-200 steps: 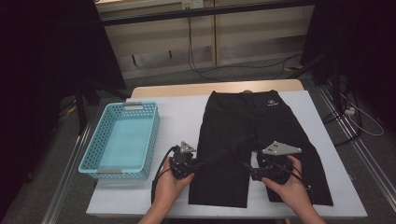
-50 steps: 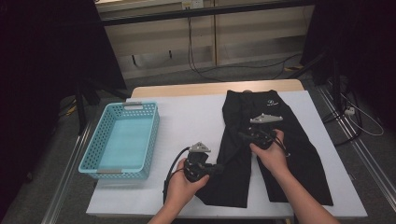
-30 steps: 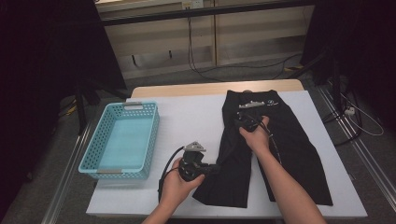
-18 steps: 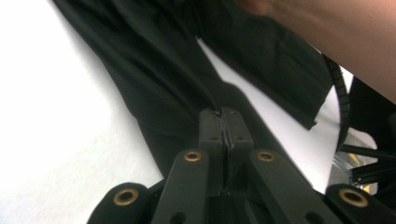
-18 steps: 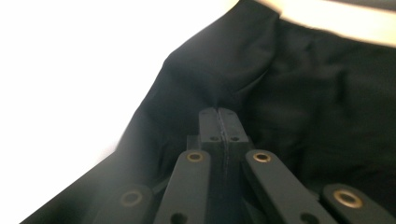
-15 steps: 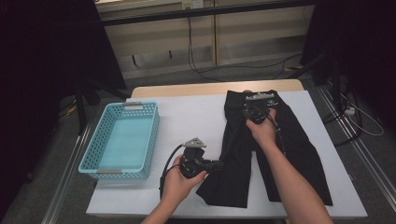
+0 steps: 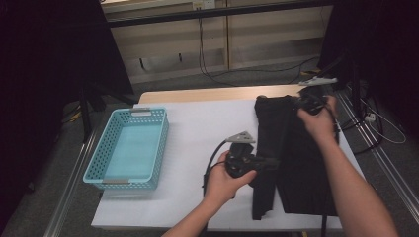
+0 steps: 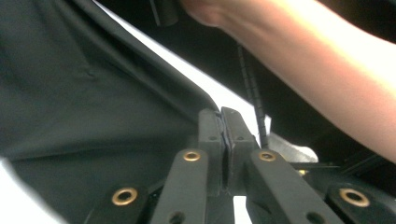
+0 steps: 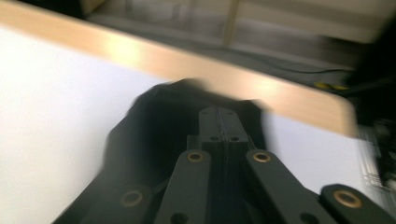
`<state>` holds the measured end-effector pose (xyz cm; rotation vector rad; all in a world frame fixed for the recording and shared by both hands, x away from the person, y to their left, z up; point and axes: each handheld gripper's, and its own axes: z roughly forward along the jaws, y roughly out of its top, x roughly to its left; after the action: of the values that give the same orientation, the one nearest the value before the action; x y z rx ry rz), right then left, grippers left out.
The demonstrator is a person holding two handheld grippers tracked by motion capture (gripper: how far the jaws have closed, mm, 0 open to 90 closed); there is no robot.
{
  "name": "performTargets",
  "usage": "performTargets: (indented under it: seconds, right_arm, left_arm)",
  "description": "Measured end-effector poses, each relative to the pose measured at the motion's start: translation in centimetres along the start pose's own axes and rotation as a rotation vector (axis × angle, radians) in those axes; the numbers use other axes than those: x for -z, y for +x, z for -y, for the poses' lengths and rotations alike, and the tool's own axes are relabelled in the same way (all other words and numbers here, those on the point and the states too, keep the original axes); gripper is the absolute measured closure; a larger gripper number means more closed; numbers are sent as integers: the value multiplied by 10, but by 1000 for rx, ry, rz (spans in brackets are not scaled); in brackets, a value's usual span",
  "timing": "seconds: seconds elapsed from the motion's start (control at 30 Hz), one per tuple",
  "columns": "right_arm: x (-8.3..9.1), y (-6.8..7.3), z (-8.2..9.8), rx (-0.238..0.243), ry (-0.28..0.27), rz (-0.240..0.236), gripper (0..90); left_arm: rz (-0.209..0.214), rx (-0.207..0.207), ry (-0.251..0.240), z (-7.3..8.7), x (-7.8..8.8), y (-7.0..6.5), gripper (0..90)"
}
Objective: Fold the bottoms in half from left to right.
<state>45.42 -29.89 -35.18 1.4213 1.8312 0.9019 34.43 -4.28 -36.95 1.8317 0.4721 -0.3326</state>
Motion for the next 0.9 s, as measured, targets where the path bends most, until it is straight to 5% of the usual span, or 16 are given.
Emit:
performTargets:
  seconds: [0.07,0.17,0.2,0.33,0.43,0.63,0.9]
  right_arm:
    - [14,-22,-1,-27,-20,48,881]
    - [28,-38,5,-68,-47,111,556]
    - [30,-39,8,-78,-32,91,588]
    - [28,-21,30,-31,-5,13,519]
    - [23,-4,49,-9,26,-27,474]
    - [18,17,84,0,85,-82,391]
    - [9,33,98,-26,101,-119,331]
  left_arm:
    - [21,12,-26,-3,-11,0,640]
    - [-71,-67,-25,0,-11,4,351]
    - [-96,-61,-19,3,-7,9,309]
    - [-198,-48,15,13,16,28,222]
    - [-254,-75,41,19,32,35,203]
    - [-326,-91,81,31,56,50,181]
    - [-394,-89,120,45,74,66,170]
